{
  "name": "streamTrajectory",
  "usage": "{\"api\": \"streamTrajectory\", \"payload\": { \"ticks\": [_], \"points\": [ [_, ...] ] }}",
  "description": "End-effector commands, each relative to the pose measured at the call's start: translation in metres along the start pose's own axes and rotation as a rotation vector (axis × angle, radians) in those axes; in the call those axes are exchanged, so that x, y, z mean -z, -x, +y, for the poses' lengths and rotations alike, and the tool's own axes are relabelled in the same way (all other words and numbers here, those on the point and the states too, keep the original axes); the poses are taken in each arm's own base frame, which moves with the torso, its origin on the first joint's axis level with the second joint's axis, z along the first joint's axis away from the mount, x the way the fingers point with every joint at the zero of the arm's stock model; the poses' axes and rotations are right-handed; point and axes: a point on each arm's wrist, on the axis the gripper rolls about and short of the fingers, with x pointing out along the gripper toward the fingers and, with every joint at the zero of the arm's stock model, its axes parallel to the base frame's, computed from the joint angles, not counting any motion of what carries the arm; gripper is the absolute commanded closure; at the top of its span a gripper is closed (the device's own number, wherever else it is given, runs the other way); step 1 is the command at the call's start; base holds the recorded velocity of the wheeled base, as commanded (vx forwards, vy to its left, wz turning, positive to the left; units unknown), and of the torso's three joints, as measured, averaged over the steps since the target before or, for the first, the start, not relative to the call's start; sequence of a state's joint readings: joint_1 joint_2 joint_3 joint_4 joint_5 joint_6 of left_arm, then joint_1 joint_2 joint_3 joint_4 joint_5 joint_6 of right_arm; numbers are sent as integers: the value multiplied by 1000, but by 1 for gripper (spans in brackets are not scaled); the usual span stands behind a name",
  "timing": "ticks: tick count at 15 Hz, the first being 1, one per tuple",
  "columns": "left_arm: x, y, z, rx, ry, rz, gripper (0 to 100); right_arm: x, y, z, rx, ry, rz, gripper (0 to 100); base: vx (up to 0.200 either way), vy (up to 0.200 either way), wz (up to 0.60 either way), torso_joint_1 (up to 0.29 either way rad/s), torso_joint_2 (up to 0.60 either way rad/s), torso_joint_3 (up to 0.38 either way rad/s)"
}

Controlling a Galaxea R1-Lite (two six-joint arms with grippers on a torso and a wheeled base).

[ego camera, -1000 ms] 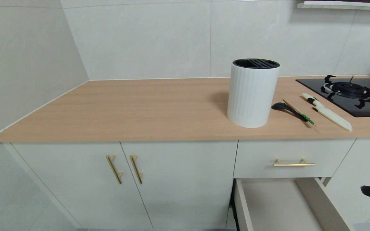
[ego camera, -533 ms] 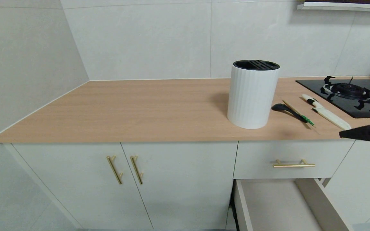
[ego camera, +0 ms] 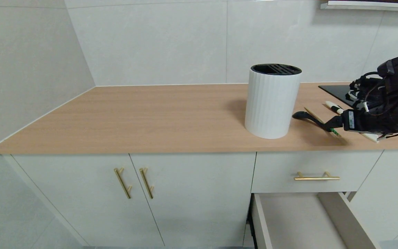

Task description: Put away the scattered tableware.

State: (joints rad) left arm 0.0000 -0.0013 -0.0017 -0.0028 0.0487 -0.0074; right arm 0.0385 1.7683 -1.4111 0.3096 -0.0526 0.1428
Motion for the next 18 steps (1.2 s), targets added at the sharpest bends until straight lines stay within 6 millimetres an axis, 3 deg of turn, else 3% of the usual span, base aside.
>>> {"api": "streamTrajectory", "payload": {
  "ticks": [1,9,10,15,18],
  "points": [
    [0,0,0,0,0,1,0,5,-29,-1,13,-14,39,0,0,0,0,0,0,0],
    [0,0,0,0,0,0,0,3,-49,-8,33,-56,25,0,0,0,0,0,0,0],
    [0,0,0,0,0,1,0,3,-49,-9,34,-58,24,100,0,0,0,0,0,0],
    [0,0,0,0,0,1,0,3,-56,-10,35,-62,14,100,0,0,0,0,0,0],
    [0,0,0,0,0,1,0,-2,-45,-11,34,-67,-13,100,0,0,0,0,0,0]
  ]
}}
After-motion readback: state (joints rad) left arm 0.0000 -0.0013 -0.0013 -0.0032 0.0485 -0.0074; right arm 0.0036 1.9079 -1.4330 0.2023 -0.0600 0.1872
